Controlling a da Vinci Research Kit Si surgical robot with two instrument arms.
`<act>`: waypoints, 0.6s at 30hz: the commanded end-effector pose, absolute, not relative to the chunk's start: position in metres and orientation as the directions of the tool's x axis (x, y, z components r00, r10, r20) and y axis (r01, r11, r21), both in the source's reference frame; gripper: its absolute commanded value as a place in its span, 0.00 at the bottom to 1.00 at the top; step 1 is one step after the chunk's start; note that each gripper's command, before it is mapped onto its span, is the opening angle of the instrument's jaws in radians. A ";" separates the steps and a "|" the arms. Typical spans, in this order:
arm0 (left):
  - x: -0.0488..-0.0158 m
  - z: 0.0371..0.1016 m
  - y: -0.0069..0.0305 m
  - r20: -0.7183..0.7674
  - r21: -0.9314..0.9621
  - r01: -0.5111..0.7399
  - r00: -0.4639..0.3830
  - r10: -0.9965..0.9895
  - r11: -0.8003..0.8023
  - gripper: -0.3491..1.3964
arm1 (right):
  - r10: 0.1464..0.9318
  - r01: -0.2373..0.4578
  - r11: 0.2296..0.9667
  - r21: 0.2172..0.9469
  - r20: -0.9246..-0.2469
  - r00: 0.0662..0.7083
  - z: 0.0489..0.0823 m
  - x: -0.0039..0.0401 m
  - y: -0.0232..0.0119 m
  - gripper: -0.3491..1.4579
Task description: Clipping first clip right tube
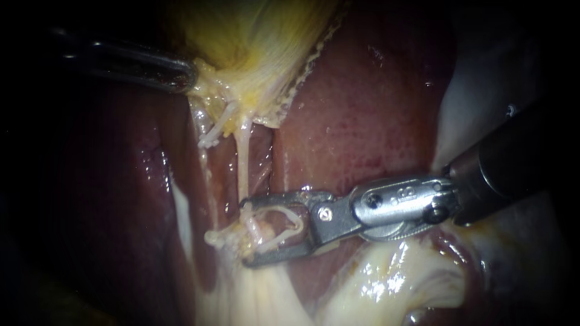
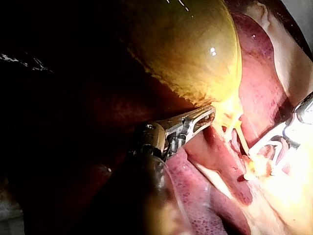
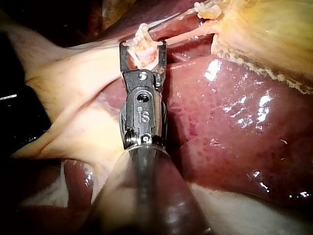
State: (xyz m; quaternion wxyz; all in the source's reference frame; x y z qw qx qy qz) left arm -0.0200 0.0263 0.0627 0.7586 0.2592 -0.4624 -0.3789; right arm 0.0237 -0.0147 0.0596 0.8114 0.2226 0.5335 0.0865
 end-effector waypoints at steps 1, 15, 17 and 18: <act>-0.0200 0.0627 0.0263 0.505 0.744 0.335 0.285 -0.814 0.579 0.00 | 0.379 0.097 0.886 0.454 -0.828 0.413 0.0595 0.0236 -0.0146 0.45; -0.0200 0.0627 0.0262 0.506 0.743 0.335 0.285 -0.814 0.579 0.00 | 0.475 0.074 0.837 0.542 -0.786 0.396 0.0548 0.0205 -0.0114 0.46; -0.0200 0.0628 0.0262 0.506 0.743 0.335 0.286 -0.814 0.580 0.00 | 0.490 0.069 0.827 0.558 -0.776 0.398 0.0548 0.0200 -0.0111 0.46; -0.0200 0.0628 0.0261 0.506 0.743 0.335 0.286 -0.814 0.580 0.00 | 0.499 0.064 0.821 0.567 -0.769 0.400 0.0549 0.0198 -0.0110 0.46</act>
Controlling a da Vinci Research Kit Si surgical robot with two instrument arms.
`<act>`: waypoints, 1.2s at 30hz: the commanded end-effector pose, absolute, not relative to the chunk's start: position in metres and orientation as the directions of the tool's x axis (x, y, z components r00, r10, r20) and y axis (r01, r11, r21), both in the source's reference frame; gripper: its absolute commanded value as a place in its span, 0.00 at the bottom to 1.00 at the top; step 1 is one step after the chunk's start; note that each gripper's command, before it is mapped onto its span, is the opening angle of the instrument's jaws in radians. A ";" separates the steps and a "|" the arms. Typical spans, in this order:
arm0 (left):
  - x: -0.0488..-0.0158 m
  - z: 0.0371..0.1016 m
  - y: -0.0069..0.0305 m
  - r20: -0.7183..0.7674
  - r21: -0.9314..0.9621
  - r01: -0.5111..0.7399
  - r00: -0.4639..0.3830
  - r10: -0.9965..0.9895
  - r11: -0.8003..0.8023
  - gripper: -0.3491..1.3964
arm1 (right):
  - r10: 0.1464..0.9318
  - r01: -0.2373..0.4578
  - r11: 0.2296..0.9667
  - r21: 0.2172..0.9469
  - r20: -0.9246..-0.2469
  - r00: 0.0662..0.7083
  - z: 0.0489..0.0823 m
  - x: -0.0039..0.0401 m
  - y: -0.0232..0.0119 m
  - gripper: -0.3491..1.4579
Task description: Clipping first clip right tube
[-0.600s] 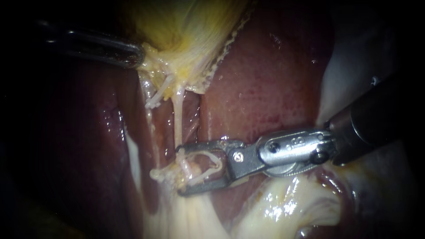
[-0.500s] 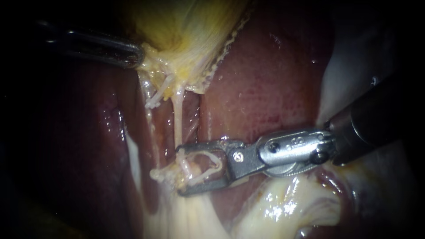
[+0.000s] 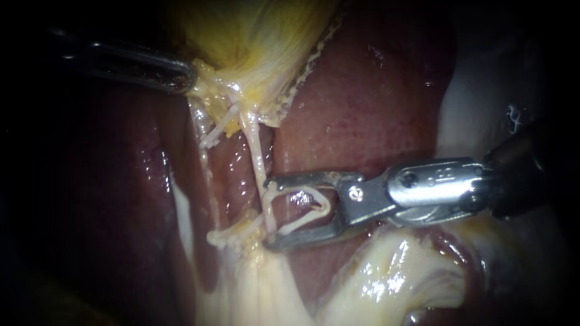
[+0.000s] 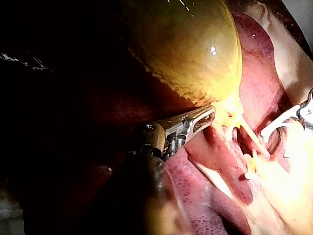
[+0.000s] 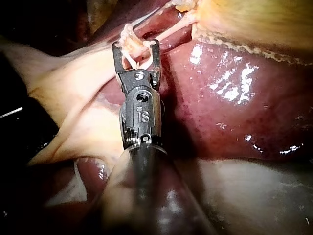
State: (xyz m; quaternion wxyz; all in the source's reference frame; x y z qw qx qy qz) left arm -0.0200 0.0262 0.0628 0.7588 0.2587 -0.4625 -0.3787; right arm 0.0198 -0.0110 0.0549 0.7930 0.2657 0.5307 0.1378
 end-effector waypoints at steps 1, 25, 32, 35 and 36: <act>-0.0200 0.0628 0.0261 0.506 0.743 0.335 0.286 -0.814 0.580 0.00 | 0.508 0.060 0.815 0.576 -0.762 0.401 0.0551 0.0197 -0.0109 0.46; -0.0200 0.0632 0.0260 0.508 0.742 0.335 0.286 -0.813 0.581 0.00 | 0.736 0.073 0.590 0.804 -0.572 0.362 0.0610 0.0234 -0.0127 0.46; -0.0200 0.0632 0.0260 0.508 0.741 0.335 0.286 -0.812 0.581 0.00 | 0.772 0.142 0.523 0.841 -0.537 0.339 0.0596 0.0240 -0.0134 0.46; -0.0200 0.0632 0.0260 0.508 0.742 0.335 0.286 -0.812 0.581 0.00 | 0.786 0.164 0.499 0.851 -0.525 0.327 0.0585 0.0241 -0.0138 0.46; -0.0200 0.0632 0.0260 0.508 0.742 0.335 0.286 -0.812 0.581 0.00 | 0.788 0.163 0.500 0.851 -0.525 0.322 0.0581 0.0242 -0.0139 0.46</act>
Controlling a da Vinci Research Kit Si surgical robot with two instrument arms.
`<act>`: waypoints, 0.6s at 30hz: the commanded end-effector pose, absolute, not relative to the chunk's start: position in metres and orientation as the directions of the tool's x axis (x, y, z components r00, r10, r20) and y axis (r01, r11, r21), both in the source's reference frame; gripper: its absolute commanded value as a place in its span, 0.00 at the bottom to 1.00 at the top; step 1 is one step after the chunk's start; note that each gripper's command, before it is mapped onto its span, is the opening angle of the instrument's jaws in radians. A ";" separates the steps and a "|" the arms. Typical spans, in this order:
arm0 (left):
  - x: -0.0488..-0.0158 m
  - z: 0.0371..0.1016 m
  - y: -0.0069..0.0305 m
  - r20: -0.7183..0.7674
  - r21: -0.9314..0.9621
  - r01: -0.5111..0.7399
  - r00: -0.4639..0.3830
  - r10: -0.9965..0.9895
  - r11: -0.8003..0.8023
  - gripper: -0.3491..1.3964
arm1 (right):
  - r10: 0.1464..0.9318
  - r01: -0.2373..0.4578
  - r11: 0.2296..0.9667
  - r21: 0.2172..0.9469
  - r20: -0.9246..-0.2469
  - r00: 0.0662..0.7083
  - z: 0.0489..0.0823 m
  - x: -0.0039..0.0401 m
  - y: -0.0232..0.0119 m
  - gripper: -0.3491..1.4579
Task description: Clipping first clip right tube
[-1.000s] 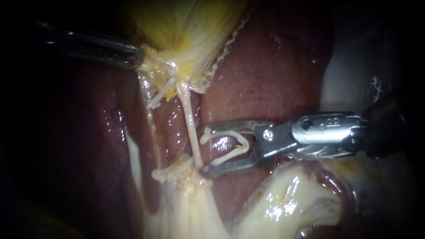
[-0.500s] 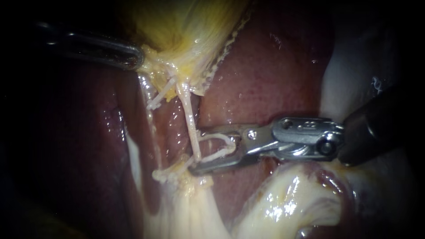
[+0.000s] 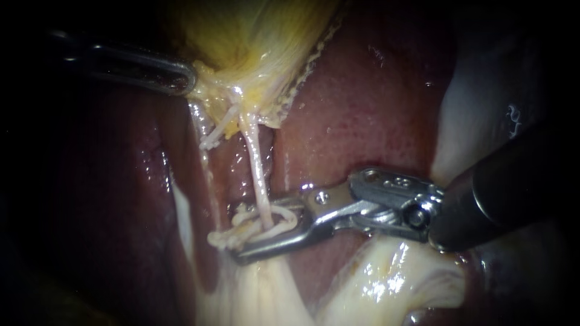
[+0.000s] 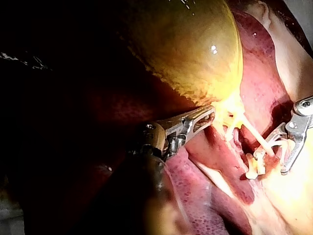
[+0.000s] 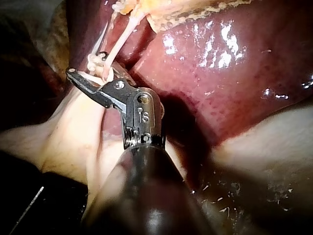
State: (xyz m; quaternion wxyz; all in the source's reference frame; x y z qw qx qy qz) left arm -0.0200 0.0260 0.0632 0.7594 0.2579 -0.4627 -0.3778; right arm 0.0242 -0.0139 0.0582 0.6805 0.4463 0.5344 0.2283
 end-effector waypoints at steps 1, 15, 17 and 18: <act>-0.0200 0.0632 0.0260 0.508 0.742 0.335 0.286 -0.812 0.581 0.00 | 0.793 0.155 0.503 0.851 -0.525 0.310 0.0578 0.0243 -0.0140 0.46; -0.0199 0.0632 0.0260 0.508 0.742 0.334 0.286 -0.812 0.582 0.00 | 0.799 0.149 0.497 0.855 -0.517 0.308 0.0574 0.0235 -0.0137 0.34; -0.0199 0.0632 0.0260 0.508 0.742 0.334 0.287 -0.812 0.582 0.00 | 0.802 0.145 0.492 0.858 -0.512 0.308 0.0575 0.0233 -0.0136 0.30; -0.0199 0.0632 0.0260 0.508 0.742 0.334 0.287 -0.812 0.582 0.00 | 0.805 0.143 0.488 0.861 -0.507 0.309 0.0575 0.0232 -0.0136 0.28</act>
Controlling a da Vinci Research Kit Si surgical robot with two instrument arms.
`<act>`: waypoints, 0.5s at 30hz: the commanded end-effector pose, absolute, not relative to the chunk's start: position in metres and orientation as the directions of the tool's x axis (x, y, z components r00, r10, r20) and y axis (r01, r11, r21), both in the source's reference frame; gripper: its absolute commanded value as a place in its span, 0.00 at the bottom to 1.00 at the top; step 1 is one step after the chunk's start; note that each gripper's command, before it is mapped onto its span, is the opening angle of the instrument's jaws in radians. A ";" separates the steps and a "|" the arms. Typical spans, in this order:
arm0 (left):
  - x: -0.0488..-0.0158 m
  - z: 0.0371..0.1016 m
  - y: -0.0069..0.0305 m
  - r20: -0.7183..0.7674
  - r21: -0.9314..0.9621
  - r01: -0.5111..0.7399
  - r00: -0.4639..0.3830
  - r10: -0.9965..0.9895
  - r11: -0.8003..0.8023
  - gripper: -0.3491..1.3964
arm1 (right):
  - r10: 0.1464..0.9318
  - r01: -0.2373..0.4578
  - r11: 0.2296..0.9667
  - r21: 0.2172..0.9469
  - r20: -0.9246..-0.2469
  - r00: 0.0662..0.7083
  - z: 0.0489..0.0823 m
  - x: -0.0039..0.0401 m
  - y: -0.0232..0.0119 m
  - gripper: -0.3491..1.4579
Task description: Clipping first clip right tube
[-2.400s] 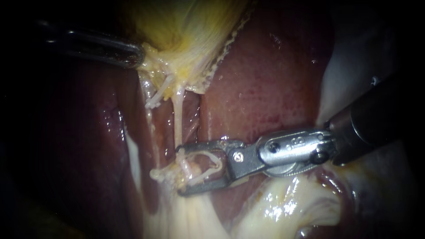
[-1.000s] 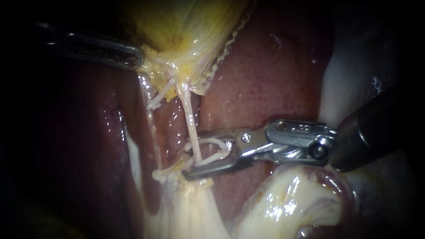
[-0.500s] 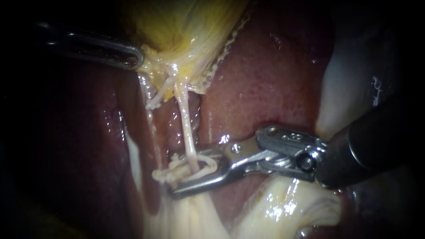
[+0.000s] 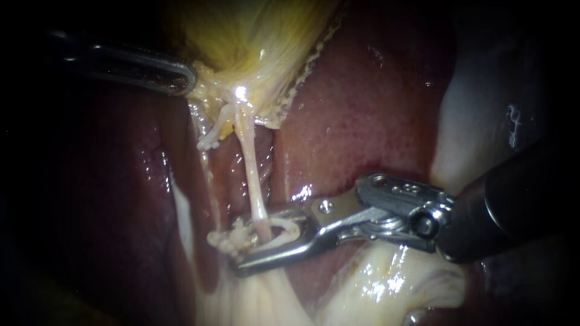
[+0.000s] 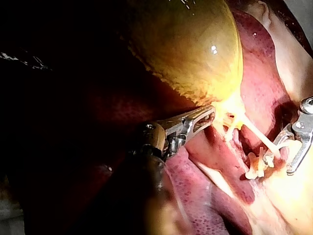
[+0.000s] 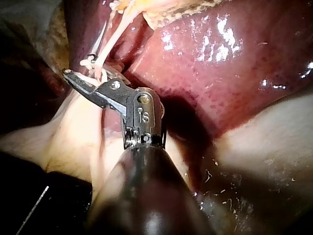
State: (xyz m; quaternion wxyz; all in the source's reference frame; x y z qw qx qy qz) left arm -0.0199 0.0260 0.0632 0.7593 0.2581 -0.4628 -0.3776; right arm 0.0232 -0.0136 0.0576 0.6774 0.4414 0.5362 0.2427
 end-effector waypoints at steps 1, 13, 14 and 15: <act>-0.0199 0.0632 0.0260 0.508 0.742 0.334 0.287 -0.812 0.582 0.00 | 0.805 0.143 0.488 0.861 -0.507 0.309 0.0576 0.0231 -0.0136 0.25; -0.0199 0.0633 0.0260 0.508 0.741 0.335 0.287 -0.812 0.582 0.00 | 0.833 0.118 0.431 0.895 -0.445 0.330 0.0585 0.0226 -0.0131 0.00; -0.0199 0.0633 0.0260 0.508 0.741 0.335 0.286 -0.812 0.582 0.00 | 0.834 0.114 0.427 0.897 -0.440 0.333 0.0586 0.0226 -0.0130 0.00; -0.0199 0.0633 0.0260 0.508 0.741 0.335 0.286 -0.812 0.582 0.00 | 0.834 0.108 0.425 0.899 -0.435 0.341 0.0587 0.0225 -0.0129 0.00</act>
